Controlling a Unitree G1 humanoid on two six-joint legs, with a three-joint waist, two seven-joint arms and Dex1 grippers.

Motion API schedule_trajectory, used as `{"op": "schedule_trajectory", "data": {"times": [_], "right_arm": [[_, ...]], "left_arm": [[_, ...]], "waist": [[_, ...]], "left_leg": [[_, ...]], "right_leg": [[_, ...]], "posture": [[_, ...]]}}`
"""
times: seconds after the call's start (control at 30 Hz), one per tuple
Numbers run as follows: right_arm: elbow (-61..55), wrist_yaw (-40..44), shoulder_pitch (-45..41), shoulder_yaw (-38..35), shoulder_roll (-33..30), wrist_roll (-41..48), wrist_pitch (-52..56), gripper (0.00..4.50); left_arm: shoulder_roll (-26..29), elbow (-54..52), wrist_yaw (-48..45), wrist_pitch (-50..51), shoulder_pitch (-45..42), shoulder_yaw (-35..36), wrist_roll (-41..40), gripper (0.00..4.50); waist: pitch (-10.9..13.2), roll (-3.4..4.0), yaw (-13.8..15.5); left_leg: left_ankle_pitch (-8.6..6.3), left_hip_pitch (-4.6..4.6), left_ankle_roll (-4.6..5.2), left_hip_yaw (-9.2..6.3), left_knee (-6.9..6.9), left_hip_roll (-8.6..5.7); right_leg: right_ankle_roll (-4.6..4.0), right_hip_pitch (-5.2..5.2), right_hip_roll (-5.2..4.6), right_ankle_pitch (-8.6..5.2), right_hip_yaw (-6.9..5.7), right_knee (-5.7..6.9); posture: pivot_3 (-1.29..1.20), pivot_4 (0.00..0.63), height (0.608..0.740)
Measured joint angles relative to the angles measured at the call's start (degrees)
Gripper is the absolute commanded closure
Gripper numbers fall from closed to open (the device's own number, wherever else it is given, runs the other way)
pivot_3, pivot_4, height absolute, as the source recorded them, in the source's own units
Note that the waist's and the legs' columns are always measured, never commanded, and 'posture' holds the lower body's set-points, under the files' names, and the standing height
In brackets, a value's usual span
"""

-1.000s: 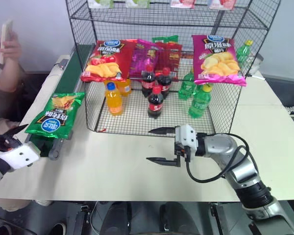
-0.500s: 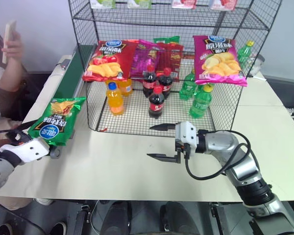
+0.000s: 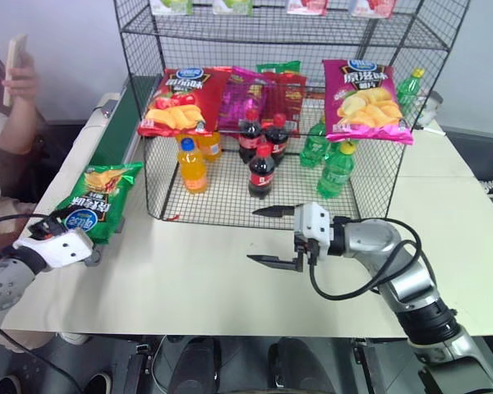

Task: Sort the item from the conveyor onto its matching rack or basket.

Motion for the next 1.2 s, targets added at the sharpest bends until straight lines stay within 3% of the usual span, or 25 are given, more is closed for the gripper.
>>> {"op": "schedule_trajectory", "data": {"times": [0.07, 0.1, 0.33, 0.43, 0.53, 0.63, 0.67, 0.83, 0.93, 1.03, 1.2], "right_arm": [[0.00, -0.04, 0.01, -0.23, -0.08, -0.02, 0.00, 0.00], [0.00, -0.07, 0.01, -0.27, -0.09, -0.03, 0.00, 0.00], [0.00, -0.40, 0.12, -0.30, -0.12, -0.04, 0.00, 0.00], [0.00, -0.48, 0.33, -0.30, -0.11, -0.11, -0.16, 0.00], [0.02, -0.53, 0.42, -0.32, -0.14, -0.37, -0.63, 0.00], [0.28, -0.56, 0.36, -0.36, -0.03, -0.66, -1.01, 0.00], [0.83, -0.53, 0.34, -0.46, 0.02, -0.70, -1.26, 0.00], [3.26, -0.27, -0.45, -0.62, 0.49, -1.01, -2.46, 0.00], [4.95, 0.10, -1.61, -1.76, 2.10, 1.47, -1.54, 0.00], [4.40, 2.05, -1.51, -2.97, 1.49, 6.49, 3.76, 0.00], [0.53, 3.43, -0.13, -7.81, -0.37, 20.94, 19.84, 0.00]], "left_arm": [[-0.07, 0.44, 0.15, -0.01, -0.53, -0.51, 0.02, 4.34], [-0.08, 0.65, 0.24, -0.04, -0.99, -0.55, 0.00, 4.43], [-0.08, 1.46, 1.06, -0.15, -1.72, -0.52, -0.27, 4.43], [-0.50, 0.96, -0.26, 0.86, -1.25, 1.05, -4.90, 4.43], [-0.89, -2.88, -4.81, 3.50, 0.80, 5.41, -14.43, 4.43], [-0.69, -14.27, -16.10, 12.39, 7.18, 11.38, -31.36, 4.43], [0.11, -20.86, -22.09, 18.68, 11.09, 14.04, -39.84, 4.43], [3.90, -35.36, -33.96, 39.86, 19.11, 25.01, -60.62, 4.43], [6.51, -42.66, -40.02, 60.41, 24.47, 36.49, -80.18, 4.43], [5.93, -48.94, -42.84, 73.17, 30.10, 39.59, -92.24, 4.43], [3.52, -53.13, -39.10, 84.45, 30.87, 36.43, -111.99, 4.43]], "waist": [[0.00, 0.00, -0.02], [0.00, -0.01, -0.02], [0.00, 0.00, -0.12], [0.00, -0.01, -0.15], [0.00, -0.04, -0.24], [0.00, -0.04, -0.47], [0.00, -0.04, -0.57], [0.02, -0.05, -0.55], [0.09, 0.03, -0.80], [0.09, 0.09, -0.98], [0.10, 0.07, -1.11]], "left_leg": [[0.00, -0.02, 0.00, 0.00, 0.00, 0.00], [0.00, -0.02, 0.00, 0.00, 0.00, 0.01], [0.00, -0.02, 0.00, 0.01, 0.00, 0.02], [0.00, -0.04, 0.00, 0.01, 0.00, 0.03], [0.00, -0.07, 0.00, 0.01, 0.00, 0.05], [0.00, -0.10, -0.01, 0.02, 0.00, 0.07], [0.00, -0.10, -0.01, 0.01, 0.00, 0.07], [0.01, -0.02, -0.04, -0.03, 0.00, 0.08], [0.01, 0.05, -0.04, -0.04, 0.01, 0.06], [0.01, 0.06, -0.03, -0.04, -0.02, 0.04], [0.01, 0.12, -0.04, -0.13, -0.02, 0.07]], "right_leg": [[0.00, -0.02, 0.00, 0.00, 0.00, 0.00], [0.00, -0.02, 0.01, 0.00, 0.00, 0.00], [0.00, -0.05, 0.02, 0.00, 0.01, 0.03], [0.00, -0.07, 0.02, 0.00, 0.01, 0.03], [0.00, -0.10, 0.00, 0.00, 0.06, 0.03], [-0.01, -0.13, -0.02, 0.00, 0.10, 0.02], [-0.01, -0.12, -0.04, -0.01, 0.10, 0.01], [-0.03, -0.03, -0.03, -0.01, 0.09, 0.01], [-0.03, 0.05, -0.04, -0.02, 0.09, -0.01], [-0.03, 0.09, -0.04, -0.02, 0.09, -0.06], [-0.05, 0.14, -0.04, -0.03, 0.08, -0.04]], "posture": [[0.00, 0.150, 0.739], [0.00, 0.150, 0.739], [0.00, 0.150, 0.739], [0.00, 0.150, 0.739], [0.00, 0.150, 0.739], [0.00, 0.150, 0.739], [0.00, 0.150, 0.739], [0.00, 0.150, 0.739], [0.00, 0.150, 0.739], [0.00, 0.150, 0.739], [0.00, 0.150, 0.739]]}}
